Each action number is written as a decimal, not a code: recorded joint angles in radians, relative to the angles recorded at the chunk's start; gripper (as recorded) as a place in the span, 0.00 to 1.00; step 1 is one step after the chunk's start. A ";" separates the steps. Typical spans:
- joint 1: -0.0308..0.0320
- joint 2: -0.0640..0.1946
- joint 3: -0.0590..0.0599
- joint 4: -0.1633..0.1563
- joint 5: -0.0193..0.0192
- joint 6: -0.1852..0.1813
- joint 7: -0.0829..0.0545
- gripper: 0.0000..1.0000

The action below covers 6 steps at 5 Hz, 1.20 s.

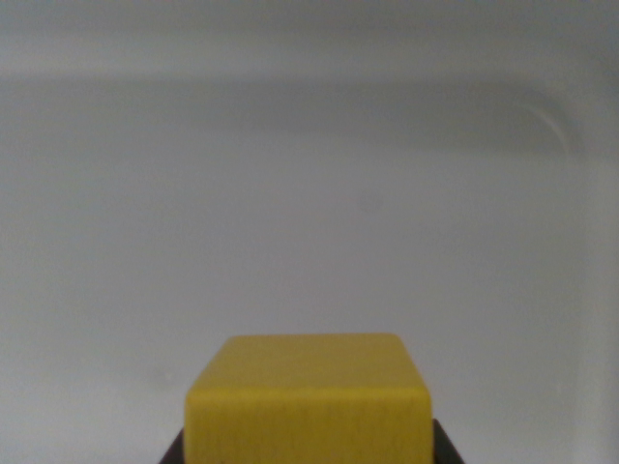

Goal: Pick yellow cube

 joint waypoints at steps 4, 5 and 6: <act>0.0007 -0.032 -0.001 0.041 -0.0044 0.073 0.005 1.00; 0.0009 -0.046 -0.002 0.058 -0.0062 0.103 0.007 1.00; 0.0009 -0.046 -0.002 0.058 -0.0062 0.103 0.007 1.00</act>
